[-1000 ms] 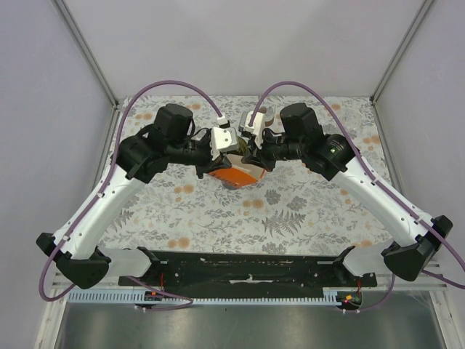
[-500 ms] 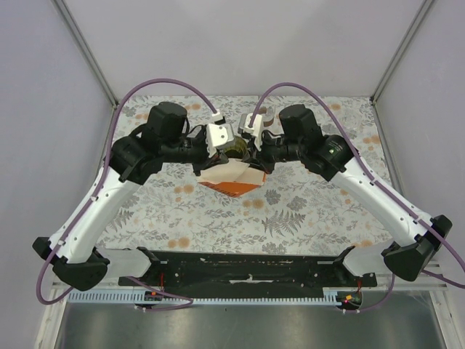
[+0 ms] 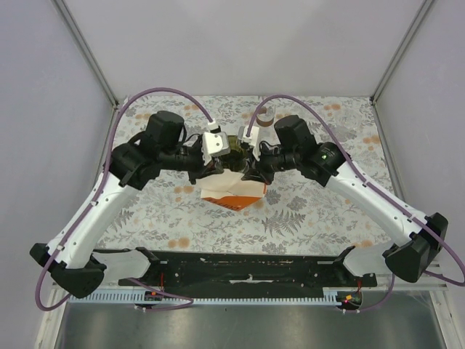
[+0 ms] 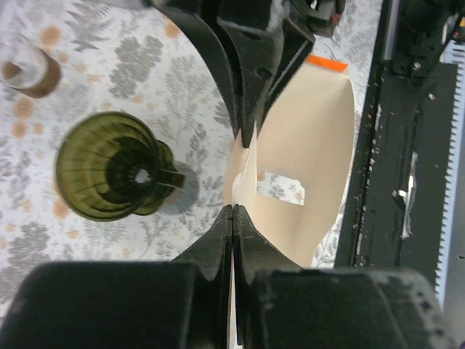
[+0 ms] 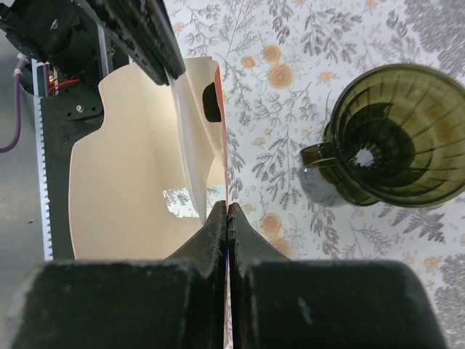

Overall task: Place the coffee filter in the dripper
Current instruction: Pick up the coffee filter from the coffee filter holder, then place the coffee filter holder at the center of the board.

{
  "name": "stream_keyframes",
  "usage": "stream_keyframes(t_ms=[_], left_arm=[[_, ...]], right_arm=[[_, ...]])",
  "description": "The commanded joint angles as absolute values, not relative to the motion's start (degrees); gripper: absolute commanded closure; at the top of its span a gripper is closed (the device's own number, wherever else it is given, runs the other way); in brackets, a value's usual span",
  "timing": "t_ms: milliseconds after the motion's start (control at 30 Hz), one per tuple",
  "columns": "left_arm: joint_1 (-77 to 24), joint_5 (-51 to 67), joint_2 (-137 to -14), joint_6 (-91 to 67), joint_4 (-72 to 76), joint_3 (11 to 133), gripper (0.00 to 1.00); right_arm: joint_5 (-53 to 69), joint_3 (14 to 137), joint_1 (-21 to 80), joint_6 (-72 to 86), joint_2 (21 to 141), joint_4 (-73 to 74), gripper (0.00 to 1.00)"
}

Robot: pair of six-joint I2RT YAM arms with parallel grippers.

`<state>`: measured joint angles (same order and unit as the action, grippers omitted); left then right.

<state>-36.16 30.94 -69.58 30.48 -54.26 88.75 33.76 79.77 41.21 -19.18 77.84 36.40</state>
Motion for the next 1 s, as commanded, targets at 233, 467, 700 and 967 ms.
stream_keyframes(t_ms=[233, 467, 700, 967], left_arm=[[-35.5, 43.3, -66.9, 33.2, -52.3, 74.8, 0.98], [-35.2, 42.8, -65.0, 34.5, -48.2, 68.1, 0.98], [-35.2, 43.5, -63.3, 34.3, -42.6, 61.1, 0.98], [-35.2, 44.7, -64.2, 35.5, -40.0, 58.1, 0.98]], right_arm=[[25.9, 72.3, 45.7, -12.7, 76.7, 31.4, 1.00], [21.0, 67.4, 48.1, -11.4, 75.8, 30.9, 1.00], [17.5, 66.3, 49.4, -12.0, 78.0, 29.8, 1.00], [15.3, 64.9, 50.1, -12.0, 79.9, 29.6, 0.99]])
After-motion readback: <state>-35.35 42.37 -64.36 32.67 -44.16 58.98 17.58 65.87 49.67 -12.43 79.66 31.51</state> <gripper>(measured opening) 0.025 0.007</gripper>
